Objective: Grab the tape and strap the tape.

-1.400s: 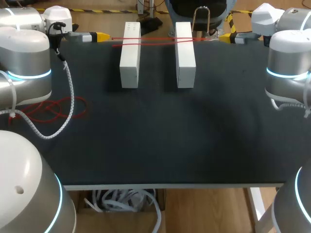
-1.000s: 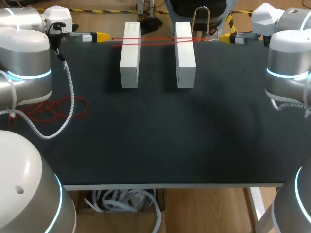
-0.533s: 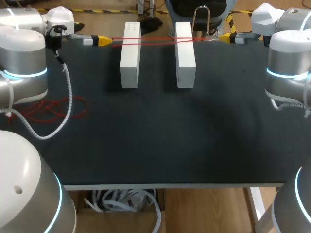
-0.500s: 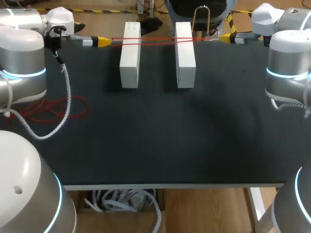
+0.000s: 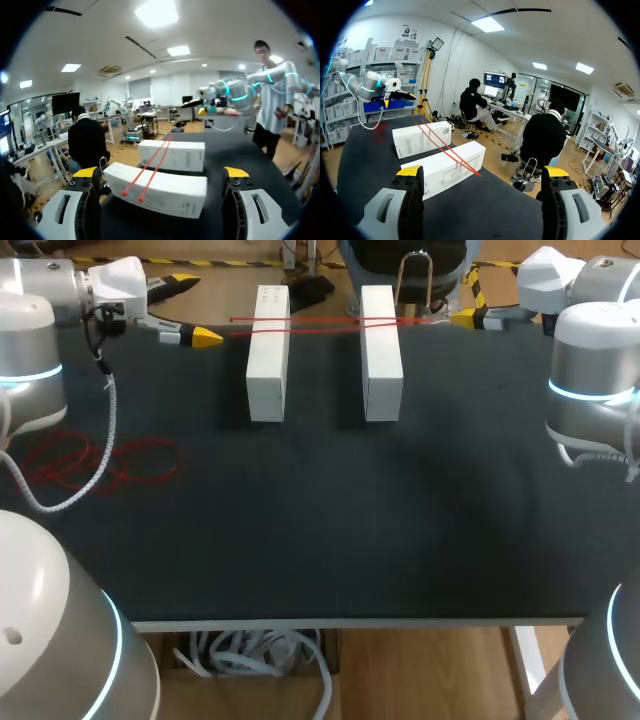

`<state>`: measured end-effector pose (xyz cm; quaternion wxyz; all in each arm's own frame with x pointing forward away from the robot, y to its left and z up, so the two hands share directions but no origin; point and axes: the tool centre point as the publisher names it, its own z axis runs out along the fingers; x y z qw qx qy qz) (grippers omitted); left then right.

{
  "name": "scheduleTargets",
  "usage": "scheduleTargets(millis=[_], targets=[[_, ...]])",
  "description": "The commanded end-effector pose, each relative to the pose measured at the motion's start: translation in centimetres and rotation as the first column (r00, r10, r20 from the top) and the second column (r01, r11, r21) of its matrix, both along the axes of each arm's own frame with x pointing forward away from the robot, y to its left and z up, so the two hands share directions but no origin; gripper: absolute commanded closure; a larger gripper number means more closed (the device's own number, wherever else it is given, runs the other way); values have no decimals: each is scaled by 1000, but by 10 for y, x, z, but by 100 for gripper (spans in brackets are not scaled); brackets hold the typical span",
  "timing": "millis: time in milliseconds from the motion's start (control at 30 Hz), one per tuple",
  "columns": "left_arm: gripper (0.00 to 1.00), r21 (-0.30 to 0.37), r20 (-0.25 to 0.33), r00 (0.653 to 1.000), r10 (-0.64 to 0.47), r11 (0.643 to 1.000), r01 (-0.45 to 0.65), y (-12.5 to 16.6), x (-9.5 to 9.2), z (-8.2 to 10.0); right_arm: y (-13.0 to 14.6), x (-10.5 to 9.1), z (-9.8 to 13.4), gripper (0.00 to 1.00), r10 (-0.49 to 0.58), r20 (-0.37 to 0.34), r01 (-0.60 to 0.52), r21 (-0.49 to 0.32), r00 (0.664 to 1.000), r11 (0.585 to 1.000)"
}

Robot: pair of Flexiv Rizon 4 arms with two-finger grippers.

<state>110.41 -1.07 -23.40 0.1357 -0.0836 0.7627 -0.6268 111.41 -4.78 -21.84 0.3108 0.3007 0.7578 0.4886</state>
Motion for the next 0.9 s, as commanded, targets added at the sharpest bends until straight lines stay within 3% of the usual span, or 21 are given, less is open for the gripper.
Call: scheduleTargets(millis=[33,133,300,400,900], targets=[[0,-29,-9,990,-142,990,141,1,11,-11,-1,0,0,0,2,0,-2,1,1000,1000],[0,-25,-15,988,-151,988,150,1,13,-15,-1,0,0,0,2,0,-2,1,1000,1000],[40,-21,-24,987,-161,987,161,3,15,-23,-1,0,0,0,2,0,-2,1,1000,1000],[56,-18,-34,985,-166,986,166,3,16,-28,-1,0,0,0,2,0,-2,1,1000,1000],[61,-39,-37,982,-185,982,183,-3,27,-51,-1,0,0,0,2,0,-2,1,1000,1000]])
